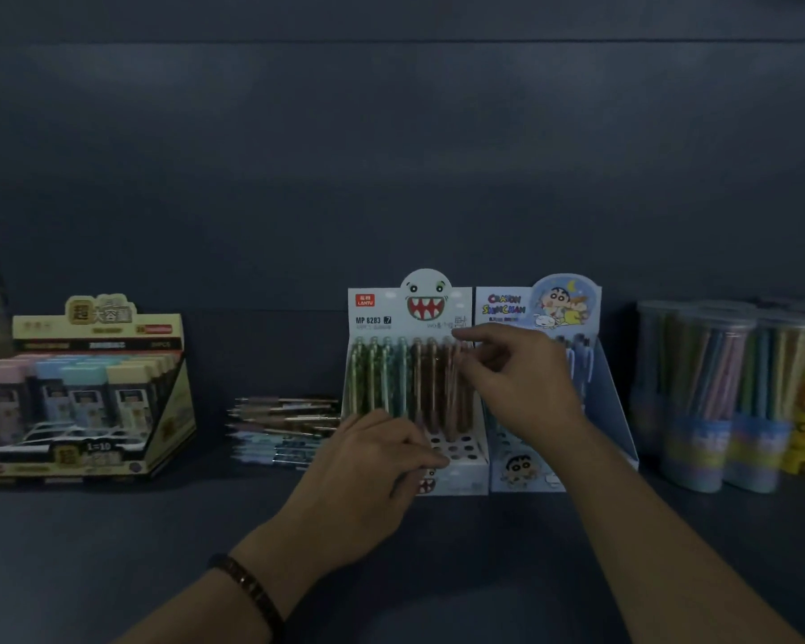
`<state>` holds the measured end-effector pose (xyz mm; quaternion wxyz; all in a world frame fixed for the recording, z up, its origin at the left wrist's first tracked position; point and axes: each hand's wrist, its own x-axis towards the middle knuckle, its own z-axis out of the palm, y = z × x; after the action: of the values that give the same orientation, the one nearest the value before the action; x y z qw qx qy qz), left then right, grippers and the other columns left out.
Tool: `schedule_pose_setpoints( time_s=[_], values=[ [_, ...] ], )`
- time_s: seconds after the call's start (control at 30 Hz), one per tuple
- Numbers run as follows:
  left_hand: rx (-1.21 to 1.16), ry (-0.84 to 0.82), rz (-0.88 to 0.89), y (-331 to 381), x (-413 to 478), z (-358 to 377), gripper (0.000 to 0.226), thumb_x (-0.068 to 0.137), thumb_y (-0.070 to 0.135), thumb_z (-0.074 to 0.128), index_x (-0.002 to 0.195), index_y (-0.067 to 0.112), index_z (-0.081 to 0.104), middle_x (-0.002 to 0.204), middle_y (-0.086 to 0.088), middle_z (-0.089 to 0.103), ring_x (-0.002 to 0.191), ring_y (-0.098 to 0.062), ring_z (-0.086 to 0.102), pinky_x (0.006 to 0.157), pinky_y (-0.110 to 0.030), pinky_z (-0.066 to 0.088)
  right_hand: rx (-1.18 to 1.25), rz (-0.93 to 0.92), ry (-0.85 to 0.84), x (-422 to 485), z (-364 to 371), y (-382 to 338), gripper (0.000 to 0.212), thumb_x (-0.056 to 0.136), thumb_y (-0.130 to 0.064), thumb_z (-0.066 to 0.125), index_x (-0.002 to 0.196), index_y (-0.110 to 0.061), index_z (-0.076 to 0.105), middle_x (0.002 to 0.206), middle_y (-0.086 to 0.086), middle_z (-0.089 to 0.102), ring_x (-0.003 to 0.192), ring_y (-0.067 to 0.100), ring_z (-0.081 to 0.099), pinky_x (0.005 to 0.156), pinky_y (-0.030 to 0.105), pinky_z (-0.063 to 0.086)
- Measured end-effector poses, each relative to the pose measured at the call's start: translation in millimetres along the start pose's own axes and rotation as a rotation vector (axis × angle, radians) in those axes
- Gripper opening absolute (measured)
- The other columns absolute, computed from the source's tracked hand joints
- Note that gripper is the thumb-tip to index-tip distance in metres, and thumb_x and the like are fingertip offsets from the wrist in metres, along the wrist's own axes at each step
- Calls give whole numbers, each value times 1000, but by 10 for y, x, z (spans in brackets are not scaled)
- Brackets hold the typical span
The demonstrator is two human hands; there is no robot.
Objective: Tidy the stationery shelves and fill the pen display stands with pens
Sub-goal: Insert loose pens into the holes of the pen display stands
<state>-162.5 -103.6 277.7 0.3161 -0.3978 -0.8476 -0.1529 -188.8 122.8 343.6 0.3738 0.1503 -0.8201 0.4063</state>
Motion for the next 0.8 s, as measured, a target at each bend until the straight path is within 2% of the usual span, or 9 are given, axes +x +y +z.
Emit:
schedule_pose_setpoints(
  time_s=[0.1,0.2,0.27,0.33,0.43,0.53,0.57,0.67,0.8],
  values=[
    [-19,-5,6,-7,-1,5,34,96,21,69,123,41,75,110,25,62,105,-1,53,94,-29,49,-46,-46,-7,-17,19,-54,22,95,-25,76,113,-36,80,79,-15,73,74,3,70,71,17,57],
    [-29,4,14,-5,5,-9,34,97,21,66,123,41,75,111,24,63,104,-4,54,93,-31,50,-100,-66,-48,-22,21,-91,18,97,-29,71,112,-34,80,70,-31,64,73,-9,65,74,19,56],
    [-29,10,28,-7,5,-5,34,97,20,66,123,40,75,111,24,64,104,-5,55,92,-32,50,-159,-39,-90,-18,2,-91,21,98,-28,67,114,-33,79,51,-27,55,54,-3,58,61,21,48],
    [-27,11,41,-26,0,4,34,97,19,67,124,40,75,112,24,64,104,-5,55,92,-32,51,-186,0,-106,-26,0,-89,23,98,-28,64,116,-36,77,46,-22,54,44,6,51,55,21,37],
    [-33,3,49,-44,-11,-5,34,98,19,67,123,40,75,114,24,63,106,-4,54,94,-32,50,-181,7,-101,-47,27,-113,25,96,-27,63,115,-36,76,45,-19,54,40,8,49,52,21,37],
    [-159,56,70,-40,-25,-181,31,96,11,72,116,34,79,114,19,66,109,-2,60,93,-26,52,-199,-43,-40,-83,38,-169,27,97,-28,64,121,-35,75,53,-27,57,48,7,56,54,23,44],
    [-186,122,67,-75,-21,-286,29,94,9,75,113,29,80,111,16,68,106,-3,63,90,-25,54,-180,-53,-5,-101,46,-183,29,97,-27,65,124,-36,72,55,-27,57,51,8,57,54,24,46],
    [-129,306,10,-405,-6,-616,28,87,2,80,106,22,79,102,14,71,95,-4,68,83,-24,56,-87,-91,42,-163,146,-265,30,98,-22,66,124,-36,71,56,-10,57,56,11,58,56,27,48],
    [-7,223,-118,-833,-281,-722,31,84,2,79,100,28,76,98,18,66,92,-4,66,79,-27,56,3,-96,-126,-267,378,-379,22,99,-23,67,116,-35,73,63,1,58,61,15,58,62,34,54]
  ],
)
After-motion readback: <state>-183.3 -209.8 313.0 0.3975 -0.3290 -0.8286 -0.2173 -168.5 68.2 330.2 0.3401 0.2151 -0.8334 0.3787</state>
